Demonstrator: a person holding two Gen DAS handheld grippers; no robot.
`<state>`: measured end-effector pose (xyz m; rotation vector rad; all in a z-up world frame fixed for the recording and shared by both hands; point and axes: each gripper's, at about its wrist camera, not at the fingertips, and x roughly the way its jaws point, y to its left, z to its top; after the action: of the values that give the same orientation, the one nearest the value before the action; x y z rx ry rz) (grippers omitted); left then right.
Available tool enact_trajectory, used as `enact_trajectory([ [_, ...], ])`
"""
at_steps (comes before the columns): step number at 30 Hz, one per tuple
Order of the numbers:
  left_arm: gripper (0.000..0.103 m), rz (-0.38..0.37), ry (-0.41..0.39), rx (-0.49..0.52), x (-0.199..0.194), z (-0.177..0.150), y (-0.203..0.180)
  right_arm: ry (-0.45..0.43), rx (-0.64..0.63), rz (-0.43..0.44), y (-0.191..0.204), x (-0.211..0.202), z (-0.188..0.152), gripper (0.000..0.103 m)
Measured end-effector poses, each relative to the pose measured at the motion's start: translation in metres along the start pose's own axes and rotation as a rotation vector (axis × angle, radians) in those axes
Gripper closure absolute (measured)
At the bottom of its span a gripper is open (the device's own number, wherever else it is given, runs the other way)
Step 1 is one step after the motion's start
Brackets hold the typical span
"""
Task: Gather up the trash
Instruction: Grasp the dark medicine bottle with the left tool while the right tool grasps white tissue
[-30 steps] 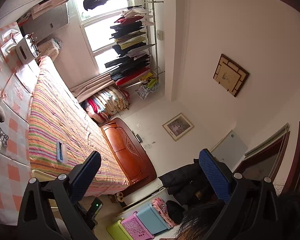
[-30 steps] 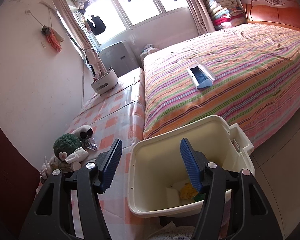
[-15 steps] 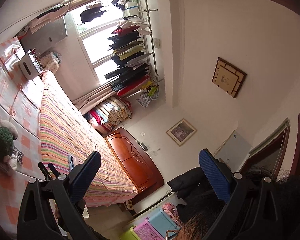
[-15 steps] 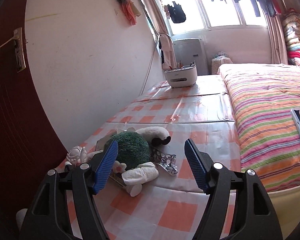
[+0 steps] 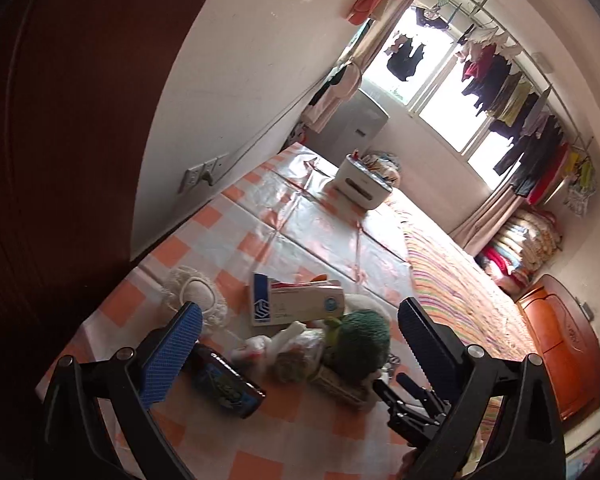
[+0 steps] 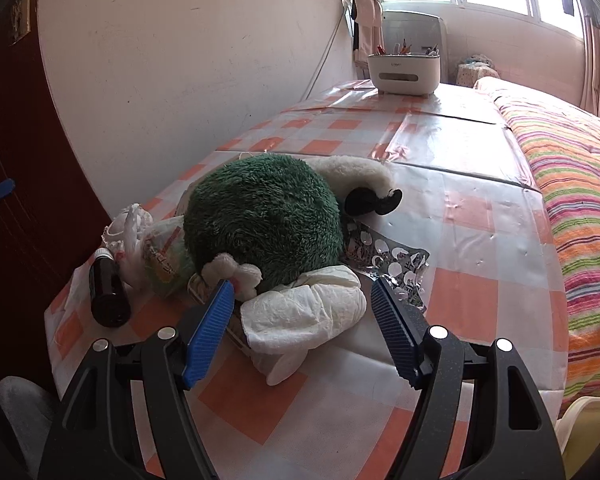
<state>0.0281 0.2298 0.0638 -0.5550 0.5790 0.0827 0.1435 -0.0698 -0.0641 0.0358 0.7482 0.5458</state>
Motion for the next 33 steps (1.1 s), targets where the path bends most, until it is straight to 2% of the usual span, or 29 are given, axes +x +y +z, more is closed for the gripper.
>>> enact_trajectory([
  [4, 0.008, 0.153, 0.045, 0.034, 0.025, -0.008, 0.031, 0.019, 0.01, 0.01, 0.002, 0.012, 0.007, 0.033],
  [6, 0.008, 0.174, 0.085, 0.02, 0.033, -0.012, 0.046, 0.043, 0.018, 0.016, 0.002, 0.02, 0.008, 0.035],
  [7, 0.008, 0.182, 0.105, 0.01, 0.037, -0.014, 0.053, 0.063, 0.024, 0.022, 0.001, 0.026, 0.008, 0.04],
  [8, 0.008, 0.198, 0.129, 0.006, 0.04, -0.017, 0.057, 0.084, 0.035, 0.034, 0.0, 0.03, 0.008, 0.053],
  [9, 0.008, 0.212, 0.148, 0.008, 0.045, -0.018, 0.062, 0.085, 0.049, 0.045, -0.002, 0.031, 0.008, 0.062],
  [10, 0.008, 0.221, 0.158, 0.015, 0.048, -0.021, 0.065, 0.08, 0.057, 0.051, -0.004, 0.031, 0.008, 0.063],
  [11, 0.008, 0.237, 0.168, 0.023, 0.053, -0.023, 0.067, 0.081, 0.054, 0.048, -0.003, 0.031, 0.008, 0.071],
  [12, 0.008, 0.259, 0.185, 0.031, 0.058, -0.023, 0.067, 0.078, 0.05, 0.04, -0.002, 0.031, 0.008, 0.074],
  [14, 0.008, 0.276, 0.247, 0.042, 0.068, -0.028, 0.069, 0.065, 0.052, 0.038, -0.002, 0.027, 0.007, 0.076],
  [17, 0.008, 0.267, 0.325, 0.003, 0.081, -0.038, 0.074, 0.05, 0.051, 0.037, -0.001, 0.022, 0.005, 0.078],
  [21, 0.008, 0.218, 0.393, -0.056, 0.092, -0.047, 0.078, 0.028, 0.058, 0.057, 0.002, 0.009, 0.001, 0.078],
  [25, 0.008, 0.24, 0.4, -0.092, 0.101, -0.054, 0.076, 0.002, 0.057, 0.081, 0.007, -0.002, -0.002, 0.078],
  [29, 0.008, 0.286, 0.397, -0.06, 0.105, -0.058, 0.068, -0.014, 0.058, 0.092, 0.007, -0.011, -0.004, 0.077],
  [32, 0.015, 0.319, 0.385, -0.028, 0.107, -0.06, 0.061, -0.019, 0.072, 0.096, 0.004, -0.015, -0.005, 0.077],
  [33, 0.023, 0.333, 0.382, -0.004, 0.108, -0.061, 0.058, -0.022, 0.077, 0.096, 0.002, -0.017, -0.006, 0.077],
])
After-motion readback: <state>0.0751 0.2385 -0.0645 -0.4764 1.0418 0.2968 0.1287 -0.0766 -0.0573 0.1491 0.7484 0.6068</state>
